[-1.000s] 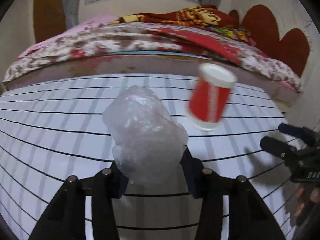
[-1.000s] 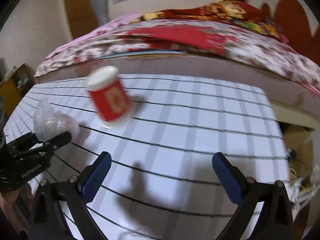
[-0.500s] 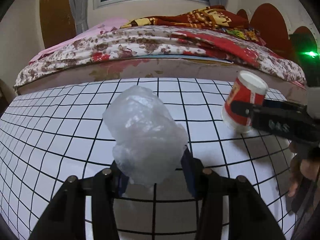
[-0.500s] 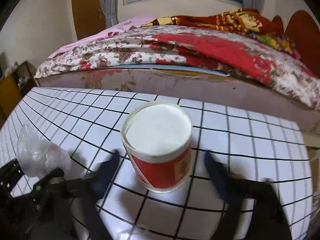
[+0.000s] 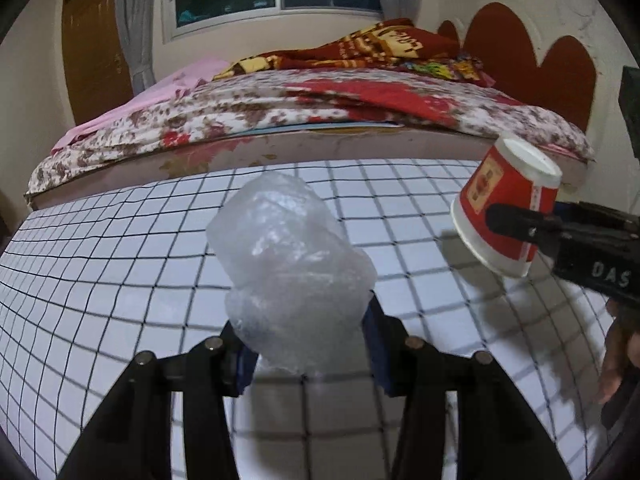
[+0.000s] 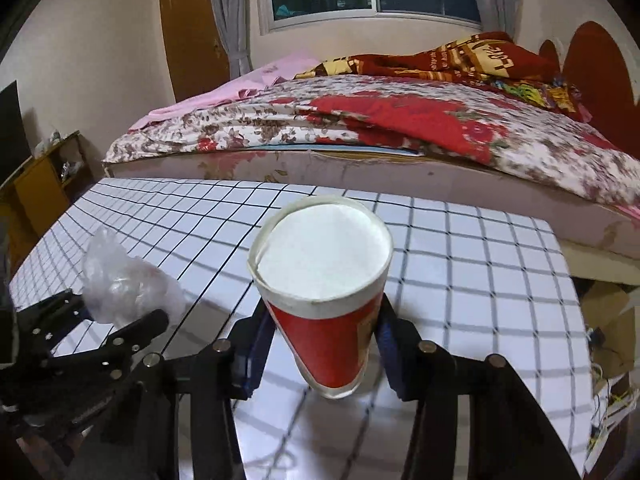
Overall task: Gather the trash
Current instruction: 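Carry the plastic bag and red cup over the black bin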
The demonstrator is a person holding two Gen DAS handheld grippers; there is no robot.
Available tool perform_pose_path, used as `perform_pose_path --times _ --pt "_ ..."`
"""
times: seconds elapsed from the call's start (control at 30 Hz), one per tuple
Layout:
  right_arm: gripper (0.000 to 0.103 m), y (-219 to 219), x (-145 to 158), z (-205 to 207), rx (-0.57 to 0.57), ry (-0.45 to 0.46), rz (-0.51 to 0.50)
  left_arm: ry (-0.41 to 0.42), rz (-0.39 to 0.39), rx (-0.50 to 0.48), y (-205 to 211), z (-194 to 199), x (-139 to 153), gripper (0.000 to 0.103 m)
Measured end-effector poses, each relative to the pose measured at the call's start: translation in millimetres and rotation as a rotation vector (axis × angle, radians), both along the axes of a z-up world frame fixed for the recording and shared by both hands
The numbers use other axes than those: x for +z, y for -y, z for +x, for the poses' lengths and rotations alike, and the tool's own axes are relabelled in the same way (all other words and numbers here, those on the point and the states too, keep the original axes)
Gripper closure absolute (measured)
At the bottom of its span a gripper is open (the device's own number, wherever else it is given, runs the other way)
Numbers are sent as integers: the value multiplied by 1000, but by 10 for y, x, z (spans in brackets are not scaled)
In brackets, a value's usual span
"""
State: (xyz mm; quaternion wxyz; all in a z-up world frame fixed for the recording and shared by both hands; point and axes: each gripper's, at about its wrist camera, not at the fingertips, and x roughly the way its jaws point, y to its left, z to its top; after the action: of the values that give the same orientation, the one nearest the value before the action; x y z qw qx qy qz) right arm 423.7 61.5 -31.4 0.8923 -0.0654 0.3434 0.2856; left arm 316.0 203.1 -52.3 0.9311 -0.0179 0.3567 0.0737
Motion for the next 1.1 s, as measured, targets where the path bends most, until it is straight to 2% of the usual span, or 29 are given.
perform_pose_path --times 0.63,0.8,1.1 --pt "53 1229 434 -1488 -102 38 64 64 10 -113 840 -1127 433 55" --pt "53 1438 527 -1885 -107 66 76 75 8 -124 989 -1399 474 55" --pt "53 1820 518 -2281 -142 83 78 93 -16 -172 1276 -1633 449 55"
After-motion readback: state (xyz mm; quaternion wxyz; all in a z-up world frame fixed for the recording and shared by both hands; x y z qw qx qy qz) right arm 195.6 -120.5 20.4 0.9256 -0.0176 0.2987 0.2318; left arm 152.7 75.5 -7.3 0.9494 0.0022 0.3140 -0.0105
